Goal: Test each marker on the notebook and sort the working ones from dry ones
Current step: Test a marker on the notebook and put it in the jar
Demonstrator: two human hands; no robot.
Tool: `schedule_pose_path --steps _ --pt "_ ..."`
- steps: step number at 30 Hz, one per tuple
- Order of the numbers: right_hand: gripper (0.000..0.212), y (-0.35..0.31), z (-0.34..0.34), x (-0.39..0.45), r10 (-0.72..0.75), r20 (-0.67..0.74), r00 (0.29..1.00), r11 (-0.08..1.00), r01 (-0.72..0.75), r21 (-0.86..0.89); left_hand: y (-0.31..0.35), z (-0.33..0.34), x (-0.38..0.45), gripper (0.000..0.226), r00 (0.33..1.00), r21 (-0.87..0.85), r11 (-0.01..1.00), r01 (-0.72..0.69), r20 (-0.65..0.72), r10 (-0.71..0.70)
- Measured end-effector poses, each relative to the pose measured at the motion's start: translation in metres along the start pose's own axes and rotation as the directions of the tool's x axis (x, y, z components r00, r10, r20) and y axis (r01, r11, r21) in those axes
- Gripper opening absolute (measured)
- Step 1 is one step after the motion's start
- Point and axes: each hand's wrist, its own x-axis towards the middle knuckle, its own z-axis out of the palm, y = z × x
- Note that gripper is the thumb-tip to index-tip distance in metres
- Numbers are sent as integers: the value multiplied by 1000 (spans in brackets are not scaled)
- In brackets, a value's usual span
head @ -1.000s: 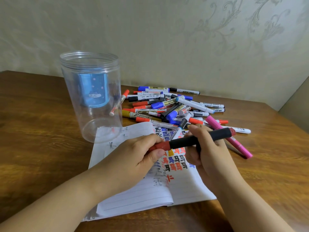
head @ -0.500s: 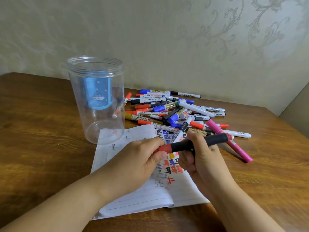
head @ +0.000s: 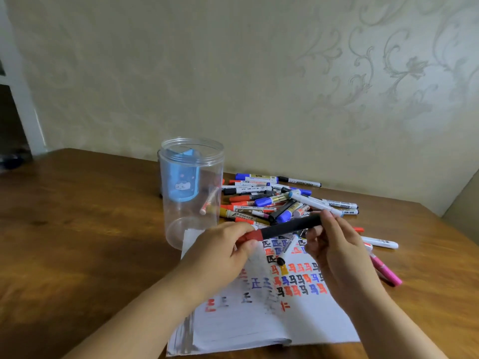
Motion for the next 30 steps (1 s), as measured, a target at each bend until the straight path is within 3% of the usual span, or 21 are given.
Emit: schedule_pose_path --steps 4,7,11,14,17,20,26,30 --pt "23 -38 24 24 -311 41 950 941 313 -124 -7 -11 4 36 941 26 999 30 -339 -20" --pt "16 -76 56 43 -517 124 847 847 527 -71 -12 -16 3 31 815 -57 997 56 -574 -78" --pt "12 -81 107 58 -587 338 736 660 676 -327 -23 -21 7 52 636 -55 984 171 -757 -152" --pt "12 -65 130 68 -484 487 727 449 684 -575 -35 -22 12 82 680 -146 956 253 -676 -283" --pt "18 -49 139 72 -363 599 714 310 698 -645 -44 -17 13 84 753 -197 941 276 -564 -339" --pt "27 -40 143 70 -184 677 712 179 702 -690 -49 -15 14 80 760 -214 934 285 -544 -356" --pt "42 -45 152 69 -16 656 755 210 644 -736 -47 -15 13 83 754 -170 936 309 -556 -349" --pt "33 -40 142 73 -93 669 738 273 665 -695 -45 -16 12 86 747 -179 935 306 -563 -353"
